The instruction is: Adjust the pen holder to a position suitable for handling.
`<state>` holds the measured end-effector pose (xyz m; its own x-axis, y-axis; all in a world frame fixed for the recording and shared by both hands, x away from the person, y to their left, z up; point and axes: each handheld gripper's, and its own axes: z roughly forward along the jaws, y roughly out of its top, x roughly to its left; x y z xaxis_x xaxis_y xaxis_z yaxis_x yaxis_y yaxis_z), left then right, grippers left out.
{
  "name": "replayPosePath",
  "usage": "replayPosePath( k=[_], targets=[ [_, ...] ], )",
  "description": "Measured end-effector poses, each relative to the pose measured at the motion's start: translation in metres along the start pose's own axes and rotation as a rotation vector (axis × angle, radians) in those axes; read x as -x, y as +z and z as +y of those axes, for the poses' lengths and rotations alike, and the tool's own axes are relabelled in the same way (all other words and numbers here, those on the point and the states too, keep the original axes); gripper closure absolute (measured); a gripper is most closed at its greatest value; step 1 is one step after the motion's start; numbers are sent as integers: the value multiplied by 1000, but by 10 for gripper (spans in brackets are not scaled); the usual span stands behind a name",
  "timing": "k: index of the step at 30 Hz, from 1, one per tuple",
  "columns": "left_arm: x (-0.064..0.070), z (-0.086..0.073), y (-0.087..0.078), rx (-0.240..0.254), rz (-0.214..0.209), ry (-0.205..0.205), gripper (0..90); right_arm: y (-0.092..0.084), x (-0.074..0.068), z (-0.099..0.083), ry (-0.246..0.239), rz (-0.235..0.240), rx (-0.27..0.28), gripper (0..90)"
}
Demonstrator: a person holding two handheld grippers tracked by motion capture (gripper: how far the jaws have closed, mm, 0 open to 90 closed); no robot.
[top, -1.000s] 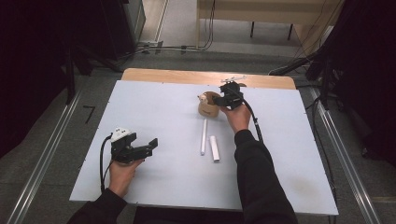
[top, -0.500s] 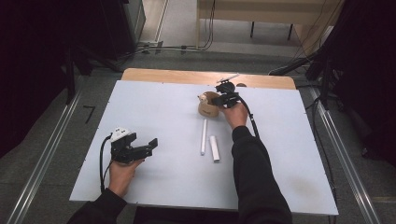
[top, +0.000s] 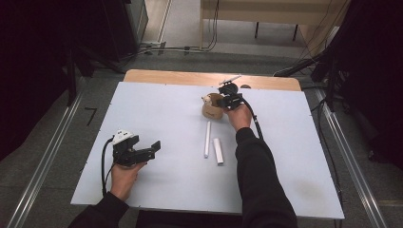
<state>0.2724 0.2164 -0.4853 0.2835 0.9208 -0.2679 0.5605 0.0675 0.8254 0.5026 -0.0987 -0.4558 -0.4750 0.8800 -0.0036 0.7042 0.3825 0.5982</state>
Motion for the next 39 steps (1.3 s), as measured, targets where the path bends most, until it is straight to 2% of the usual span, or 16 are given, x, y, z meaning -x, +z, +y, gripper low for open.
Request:
replayPosePath(
  k=[12, 28, 34, 39],
  targets=[
    [-1, 0, 0, 0, -1, -4, 65, -4, 3, -5, 20, -15, 7, 763],
    [-1, 0, 0, 1, -5, -11, 66, -12, 7, -10, 12, -25, 10, 787],
    [-1, 0, 0, 1, -5, -12, 66, -19, 13, -13, 11, -30, 4, 787],
    [0, 0, 1, -1, -8, -11, 66, -31, 16, -20, -11, -34, -7, 787]
  ],
)
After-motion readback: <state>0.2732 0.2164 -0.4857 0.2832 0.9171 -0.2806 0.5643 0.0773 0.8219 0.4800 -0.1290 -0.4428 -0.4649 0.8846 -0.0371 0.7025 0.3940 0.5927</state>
